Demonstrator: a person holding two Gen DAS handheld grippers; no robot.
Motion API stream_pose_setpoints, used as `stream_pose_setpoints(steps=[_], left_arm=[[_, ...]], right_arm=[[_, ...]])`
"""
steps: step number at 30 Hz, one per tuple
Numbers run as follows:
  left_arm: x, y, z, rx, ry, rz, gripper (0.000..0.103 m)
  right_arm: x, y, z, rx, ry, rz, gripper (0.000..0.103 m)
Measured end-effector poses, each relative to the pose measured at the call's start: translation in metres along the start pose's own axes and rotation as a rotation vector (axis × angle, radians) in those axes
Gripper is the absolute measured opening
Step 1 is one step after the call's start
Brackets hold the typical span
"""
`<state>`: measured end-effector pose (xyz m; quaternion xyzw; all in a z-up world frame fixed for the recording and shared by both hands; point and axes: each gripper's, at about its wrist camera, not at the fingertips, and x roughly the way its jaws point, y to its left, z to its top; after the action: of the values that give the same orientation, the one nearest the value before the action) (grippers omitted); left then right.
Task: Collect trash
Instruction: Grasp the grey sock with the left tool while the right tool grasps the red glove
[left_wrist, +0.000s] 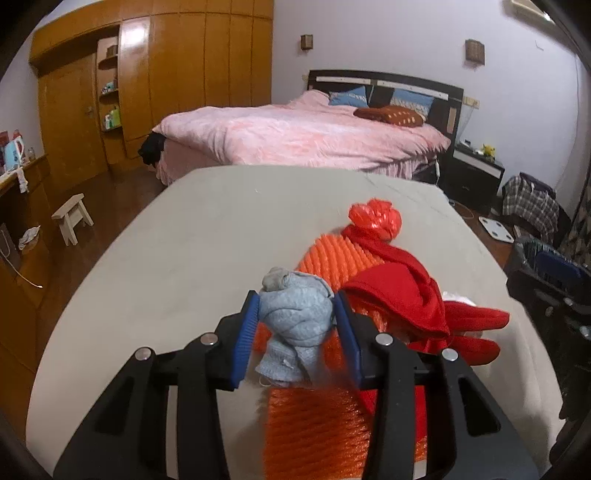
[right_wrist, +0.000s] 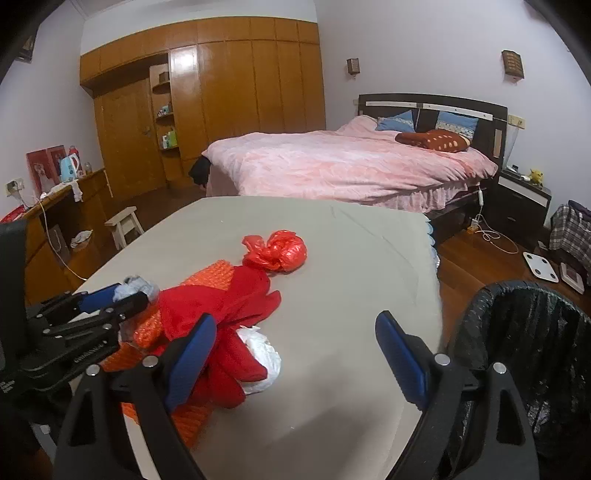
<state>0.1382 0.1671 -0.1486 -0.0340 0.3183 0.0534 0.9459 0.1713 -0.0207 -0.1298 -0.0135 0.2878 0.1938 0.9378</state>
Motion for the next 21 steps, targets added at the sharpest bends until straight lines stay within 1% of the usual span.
stream_pose_setpoints(steps=[4,7,9,15,17,21], left_arm=[[-0.011,0.009,0.003,-0.02,-0.019,0.008,0.04],[-0.017,0.013,0.007,-0.023,-0.034,0.021,0.04],[-0.02,0.015,0.011,-0.021,-0.05,0.035,0.04],[-0.026,0.019,0.022,-0.022,-0.086,0.055,0.04],[-0.026,0.021,0.024,-0.027,-0.092,0.06,0.04],[-0.025,0.023,0.026,-0.028,-0.092,0.062,0.04]], right_arm=[[0.003,0.006,0.003,-0.001,0.003,0.019,0.084],[0.009,0.011,0.006,-0.005,0.012,0.027,0.08],[0.015,0.016,0.011,-0.005,0.02,0.035,0.073],[0.032,0.035,0.022,-0.02,0.032,0.059,0.062],[0.042,0.04,0.024,-0.014,0.049,0.066,0.058],[0.06,0.043,0.02,-0.006,0.102,0.053,0.049]])
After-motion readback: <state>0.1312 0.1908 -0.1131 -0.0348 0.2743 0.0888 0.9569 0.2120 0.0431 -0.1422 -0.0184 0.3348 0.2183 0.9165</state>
